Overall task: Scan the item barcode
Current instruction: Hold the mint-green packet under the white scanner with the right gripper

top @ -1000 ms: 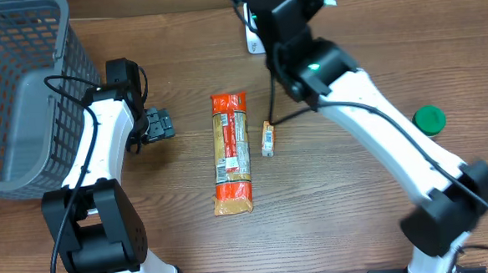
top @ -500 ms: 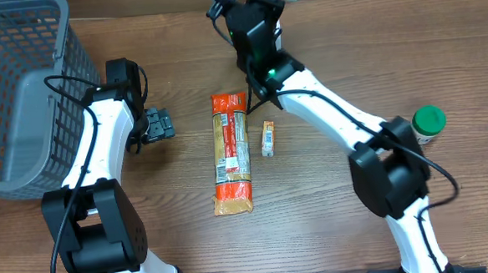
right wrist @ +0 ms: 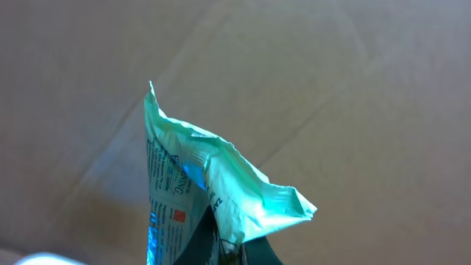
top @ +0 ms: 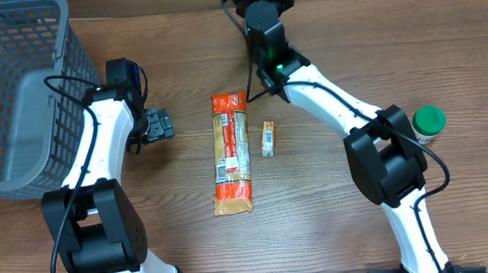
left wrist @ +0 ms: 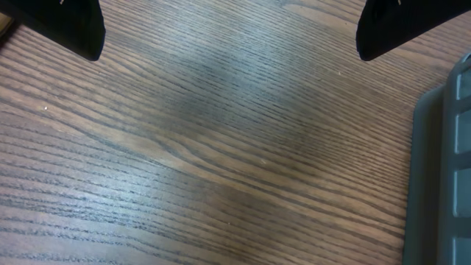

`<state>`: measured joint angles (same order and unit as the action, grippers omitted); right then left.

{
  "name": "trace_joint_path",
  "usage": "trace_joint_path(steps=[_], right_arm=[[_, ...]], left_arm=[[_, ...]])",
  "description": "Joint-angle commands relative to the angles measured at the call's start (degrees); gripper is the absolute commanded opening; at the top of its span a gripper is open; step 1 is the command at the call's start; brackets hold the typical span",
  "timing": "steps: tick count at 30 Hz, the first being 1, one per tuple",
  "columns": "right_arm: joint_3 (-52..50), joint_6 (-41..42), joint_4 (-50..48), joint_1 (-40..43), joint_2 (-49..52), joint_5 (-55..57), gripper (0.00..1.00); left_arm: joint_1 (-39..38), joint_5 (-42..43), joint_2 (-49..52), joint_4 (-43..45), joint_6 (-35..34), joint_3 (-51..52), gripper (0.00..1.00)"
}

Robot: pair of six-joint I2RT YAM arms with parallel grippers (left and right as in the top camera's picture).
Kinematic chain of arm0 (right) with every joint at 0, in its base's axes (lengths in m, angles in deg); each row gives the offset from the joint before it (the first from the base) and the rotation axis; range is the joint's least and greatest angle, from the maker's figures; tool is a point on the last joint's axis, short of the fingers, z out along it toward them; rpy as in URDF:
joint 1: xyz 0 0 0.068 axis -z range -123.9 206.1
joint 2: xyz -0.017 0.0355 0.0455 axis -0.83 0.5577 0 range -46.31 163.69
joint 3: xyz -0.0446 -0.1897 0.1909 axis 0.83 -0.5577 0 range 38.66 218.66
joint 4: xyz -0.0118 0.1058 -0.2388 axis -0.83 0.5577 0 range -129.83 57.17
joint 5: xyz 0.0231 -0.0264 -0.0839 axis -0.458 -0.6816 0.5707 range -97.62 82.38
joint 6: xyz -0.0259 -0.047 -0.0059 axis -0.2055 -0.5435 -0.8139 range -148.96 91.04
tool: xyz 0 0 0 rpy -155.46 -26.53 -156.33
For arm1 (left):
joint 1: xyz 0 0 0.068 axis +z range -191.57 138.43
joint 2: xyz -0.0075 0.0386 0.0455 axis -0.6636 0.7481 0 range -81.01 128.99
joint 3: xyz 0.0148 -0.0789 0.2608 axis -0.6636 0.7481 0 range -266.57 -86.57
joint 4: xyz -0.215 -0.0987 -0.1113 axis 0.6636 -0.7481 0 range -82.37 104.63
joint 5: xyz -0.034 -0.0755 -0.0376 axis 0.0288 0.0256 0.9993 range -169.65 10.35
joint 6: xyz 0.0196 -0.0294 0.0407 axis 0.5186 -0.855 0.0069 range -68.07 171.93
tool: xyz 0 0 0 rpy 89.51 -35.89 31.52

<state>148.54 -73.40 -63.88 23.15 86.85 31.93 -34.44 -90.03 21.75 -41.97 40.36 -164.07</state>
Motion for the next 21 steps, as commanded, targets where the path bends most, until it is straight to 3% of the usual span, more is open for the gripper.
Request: trace_joint_path(steps=[1,8,12,16,21], right_arm=[[1.64,10.25,-2.03,0.24,-0.9,-2.84,0.04],[1.62,19.23,-6.25,0.24,0.92,-2.19,0.04],[1.62,19.85,-6.84,0.28,3.06,-2.16,0.04],[1.62,15.87,-7.96,0.46,5.49,-2.19,0.04],[1.62,4.9,-12.24,0.39,9.01,-2.43,0.04]], left_arm=[[-0.02,-0.55,-1.2,0.02,0.85,-0.24,1.0],[-0.02,-0.55,-1.2,0.02,0.85,-0.24,1.0],[-0.02,-0.55,-1.2,0.04,0.87,-0.24,1.0],[-0.02,-0.55,-1.2,0.02,0.85,-0.24,1.0],[-0.02,-0.55,-1.2,0.02,0.87,-0.24,1.0]])
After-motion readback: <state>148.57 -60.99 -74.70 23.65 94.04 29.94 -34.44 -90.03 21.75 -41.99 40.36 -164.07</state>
